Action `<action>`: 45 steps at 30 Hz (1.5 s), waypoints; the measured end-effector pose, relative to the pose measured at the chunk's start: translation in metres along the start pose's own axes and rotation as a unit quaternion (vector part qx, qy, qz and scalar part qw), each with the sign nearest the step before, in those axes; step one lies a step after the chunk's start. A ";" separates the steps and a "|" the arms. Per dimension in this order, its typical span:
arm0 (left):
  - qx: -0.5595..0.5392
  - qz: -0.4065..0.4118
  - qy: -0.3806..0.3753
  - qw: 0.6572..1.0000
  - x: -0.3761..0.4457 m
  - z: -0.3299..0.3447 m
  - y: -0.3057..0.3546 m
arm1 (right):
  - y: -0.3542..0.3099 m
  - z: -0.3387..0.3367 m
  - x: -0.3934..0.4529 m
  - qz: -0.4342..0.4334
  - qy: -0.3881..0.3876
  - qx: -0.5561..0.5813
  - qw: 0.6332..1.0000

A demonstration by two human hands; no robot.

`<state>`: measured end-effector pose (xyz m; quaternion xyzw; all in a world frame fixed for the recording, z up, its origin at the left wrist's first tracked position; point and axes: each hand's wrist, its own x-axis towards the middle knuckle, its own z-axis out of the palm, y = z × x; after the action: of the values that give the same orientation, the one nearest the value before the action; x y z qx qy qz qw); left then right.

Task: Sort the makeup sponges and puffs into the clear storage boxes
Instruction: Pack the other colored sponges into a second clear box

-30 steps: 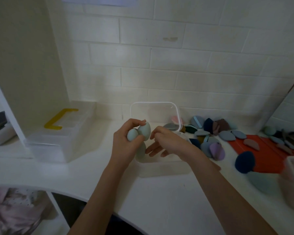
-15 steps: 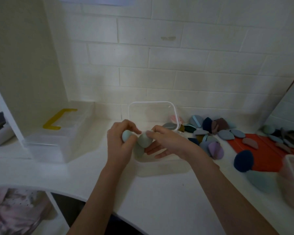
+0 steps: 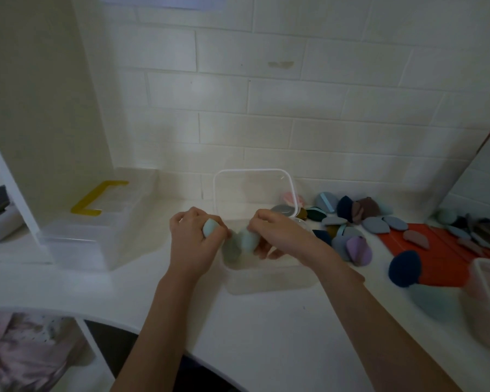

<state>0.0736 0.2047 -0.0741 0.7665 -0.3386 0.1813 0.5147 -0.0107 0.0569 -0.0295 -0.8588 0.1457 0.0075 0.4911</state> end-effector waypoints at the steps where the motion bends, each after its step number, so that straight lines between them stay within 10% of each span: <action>1: 0.004 0.001 -0.001 1.000 0.000 0.000 0.000 | -0.001 0.000 -0.001 -0.014 0.002 -0.018 1.000; 6: -0.010 0.000 0.003 1.000 0.000 0.001 -0.002 | 0.002 0.009 -0.002 -0.020 -0.083 -0.110 0.990; 26: -0.249 -0.022 0.059 0.967 -0.004 0.008 0.020 | 0.005 0.018 0.007 -0.100 -0.003 -0.098 0.990; 45: -0.190 0.006 -0.138 0.972 -0.004 0.008 0.008 | -0.003 -0.006 -0.007 -0.002 -0.108 0.051 0.993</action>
<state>0.0647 0.1968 -0.0743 0.6705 -0.4390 0.0087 0.5981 -0.0177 0.0552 -0.0231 -0.8273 0.0901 0.0917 0.5468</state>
